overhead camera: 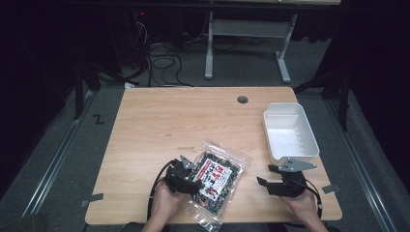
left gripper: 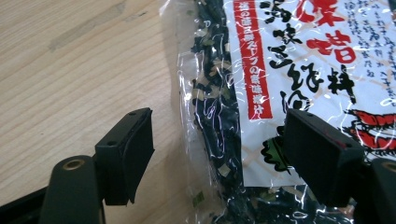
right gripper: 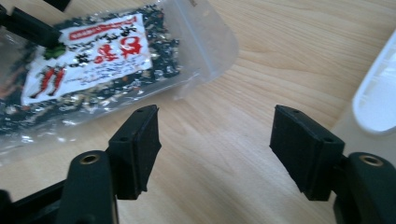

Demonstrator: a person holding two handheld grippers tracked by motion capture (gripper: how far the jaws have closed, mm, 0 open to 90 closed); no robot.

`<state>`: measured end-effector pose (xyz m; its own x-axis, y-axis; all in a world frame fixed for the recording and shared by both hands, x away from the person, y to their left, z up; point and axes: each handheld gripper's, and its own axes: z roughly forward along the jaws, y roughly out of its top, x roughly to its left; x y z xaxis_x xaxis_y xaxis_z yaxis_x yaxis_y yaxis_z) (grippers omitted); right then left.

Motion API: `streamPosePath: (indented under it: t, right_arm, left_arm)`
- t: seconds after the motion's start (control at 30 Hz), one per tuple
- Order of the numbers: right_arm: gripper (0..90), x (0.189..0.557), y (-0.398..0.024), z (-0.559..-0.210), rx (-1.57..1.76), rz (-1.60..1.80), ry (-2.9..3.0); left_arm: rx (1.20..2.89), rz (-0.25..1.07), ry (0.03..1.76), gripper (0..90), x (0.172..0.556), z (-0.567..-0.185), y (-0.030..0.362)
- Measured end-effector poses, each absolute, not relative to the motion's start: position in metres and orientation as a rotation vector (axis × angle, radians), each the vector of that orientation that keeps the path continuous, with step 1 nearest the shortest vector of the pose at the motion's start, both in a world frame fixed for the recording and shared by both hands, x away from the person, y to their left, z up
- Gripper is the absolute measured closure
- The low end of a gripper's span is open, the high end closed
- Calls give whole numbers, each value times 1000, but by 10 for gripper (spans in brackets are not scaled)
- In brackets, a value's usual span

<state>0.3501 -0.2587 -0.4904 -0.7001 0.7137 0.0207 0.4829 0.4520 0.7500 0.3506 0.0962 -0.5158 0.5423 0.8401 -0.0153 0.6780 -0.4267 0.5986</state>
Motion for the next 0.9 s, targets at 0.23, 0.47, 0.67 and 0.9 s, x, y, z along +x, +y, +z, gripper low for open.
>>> streamPosePath:
  t: [0.23,0.47,0.67,0.9]
  right_arm:
    - [332,356,-254,-481,999,1163,2445]
    - [305,373,-233,-476,989,1122,2468]
    - [297,390,-215,-477,1034,1059,2502]
    - [361,409,-196,-485,1089,1023,2495]
  left_arm:
    - [2233,418,1237,273,358,-515,100]
    - [2222,420,1245,287,363,-516,104]
    - [2224,438,1235,287,363,-516,103]
    - [2227,443,1232,281,363,-516,103]
